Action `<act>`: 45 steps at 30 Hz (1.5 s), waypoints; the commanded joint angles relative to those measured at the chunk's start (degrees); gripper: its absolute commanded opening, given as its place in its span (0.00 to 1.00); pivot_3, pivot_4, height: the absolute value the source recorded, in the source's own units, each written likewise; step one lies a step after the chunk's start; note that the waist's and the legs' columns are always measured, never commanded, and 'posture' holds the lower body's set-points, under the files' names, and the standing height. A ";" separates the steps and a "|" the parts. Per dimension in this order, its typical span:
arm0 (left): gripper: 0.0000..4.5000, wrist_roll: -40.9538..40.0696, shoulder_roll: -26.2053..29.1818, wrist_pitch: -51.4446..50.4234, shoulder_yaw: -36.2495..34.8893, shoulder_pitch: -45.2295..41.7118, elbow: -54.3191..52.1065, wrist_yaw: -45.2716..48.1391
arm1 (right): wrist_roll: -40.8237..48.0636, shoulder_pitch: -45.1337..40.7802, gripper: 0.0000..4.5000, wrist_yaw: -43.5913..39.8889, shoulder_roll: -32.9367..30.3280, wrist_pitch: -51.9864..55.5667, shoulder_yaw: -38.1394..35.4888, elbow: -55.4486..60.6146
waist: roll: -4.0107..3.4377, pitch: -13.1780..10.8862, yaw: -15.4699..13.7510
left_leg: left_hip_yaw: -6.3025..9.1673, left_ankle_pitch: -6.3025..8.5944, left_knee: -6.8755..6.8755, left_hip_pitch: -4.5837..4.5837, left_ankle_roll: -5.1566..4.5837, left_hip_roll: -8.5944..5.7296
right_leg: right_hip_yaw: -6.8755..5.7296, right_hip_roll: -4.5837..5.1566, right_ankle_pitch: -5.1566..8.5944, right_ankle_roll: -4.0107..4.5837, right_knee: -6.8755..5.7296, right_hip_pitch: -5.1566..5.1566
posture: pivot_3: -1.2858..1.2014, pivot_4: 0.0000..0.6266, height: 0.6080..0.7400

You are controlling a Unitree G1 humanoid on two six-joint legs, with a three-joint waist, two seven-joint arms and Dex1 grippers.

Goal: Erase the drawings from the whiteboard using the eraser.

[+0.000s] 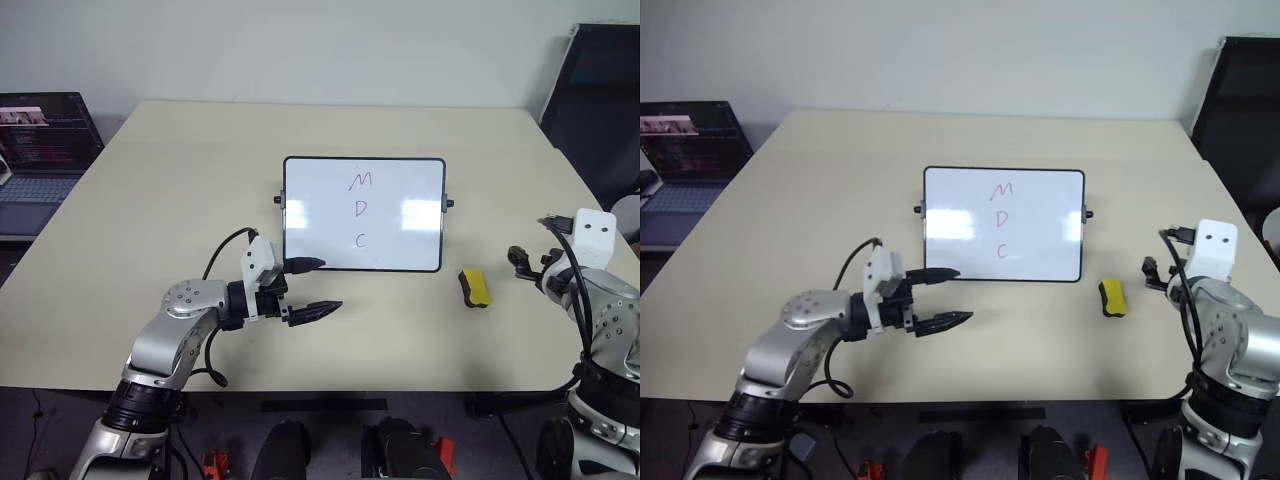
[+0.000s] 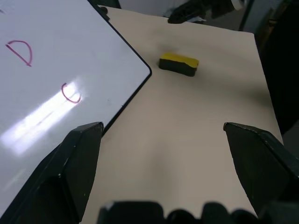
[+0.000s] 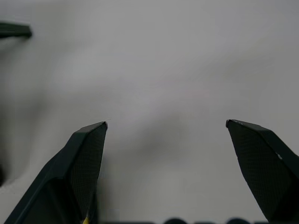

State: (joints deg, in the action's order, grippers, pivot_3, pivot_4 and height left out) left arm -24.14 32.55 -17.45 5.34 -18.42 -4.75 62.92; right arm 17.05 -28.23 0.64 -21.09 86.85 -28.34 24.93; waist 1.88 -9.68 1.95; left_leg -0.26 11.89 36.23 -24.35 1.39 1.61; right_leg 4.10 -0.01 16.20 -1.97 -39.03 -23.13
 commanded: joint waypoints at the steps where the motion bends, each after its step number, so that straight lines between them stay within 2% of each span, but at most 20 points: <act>1: 1.00 1.70 1.07 6.72 0.48 -1.89 2.85 4.89 | 1.31 -2.67 0.99 -1.70 0.48 5.21 -0.31 2.79 | 0.00 0.00 -0.03 | 0.00 0.00 -0.01 -0.01 0.00 0.00 | -0.01 0.00 0.00 0.00 0.00 -0.01 | 0.52 0.24 1.00; 6: 1.00 3.64 1.42 13.28 0.89 -2.69 7.72 8.77 | 3.37 -2.10 0.99 -2.51 0.82 5.65 1.90 2.78 | 0.00 0.00 0.00 | -0.01 0.01 -0.07 -0.08 -0.01 -0.01 | -0.01 0.01 0.01 0.01 0.05 -0.07 | 0.52 0.24 1.00; 11: 1.00 4.26 2.03 16.42 1.21 -3.35 9.80 12.26 | 7.70 -1.38 0.99 -3.97 -1.69 5.65 6.47 1.72 | -0.01 -0.01 0.06 | 0.01 0.01 -0.08 -0.08 -0.01 0.00 | -0.02 0.01 0.01 0.01 0.05 -0.07 | 0.52 0.24 1.00; 20: 1.00 6.08 1.63 19.62 1.10 -4.48 12.11 12.61 | 13.45 1.84 0.99 -3.27 -4.83 5.65 10.22 0.73 | -0.01 -0.01 0.04 | 0.06 0.01 -0.06 -0.10 -0.02 0.00 | -0.04 0.01 0.01 0.00 0.06 -0.06 | 0.52 0.24 1.00; 33: 1.00 6.04 2.16 19.39 0.14 -4.99 11.84 11.93 | 11.02 1.88 0.99 -0.16 -2.08 5.65 9.05 -3.07 | -0.01 -0.01 0.07 | 0.07 0.01 -0.06 -0.10 -0.02 0.02 | -0.06 -0.01 0.01 0.00 0.05 -0.07 | 0.52 0.24 1.00; 45: 1.00 5.41 2.86 17.93 -0.33 -4.99 10.58 11.39 | 6.76 0.37 0.99 -1.68 -1.35 5.57 9.13 -5.19 | -0.01 -0.01 0.08 | 0.07 0.01 -0.06 -0.10 -0.02 0.02 | -0.05 -0.01 0.01 0.00 0.05 -0.07 | 0.52 0.24 1.00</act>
State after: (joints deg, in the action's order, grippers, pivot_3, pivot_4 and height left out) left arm -17.75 34.62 0.42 6.45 -22.73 7.56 74.37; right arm 24.58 -26.72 -0.67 -22.44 92.06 -18.24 19.28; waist 1.87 -9.69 2.03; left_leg -0.20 11.90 36.16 -24.45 1.38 1.62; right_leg 4.05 -0.02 16.22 -1.97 -38.98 -23.20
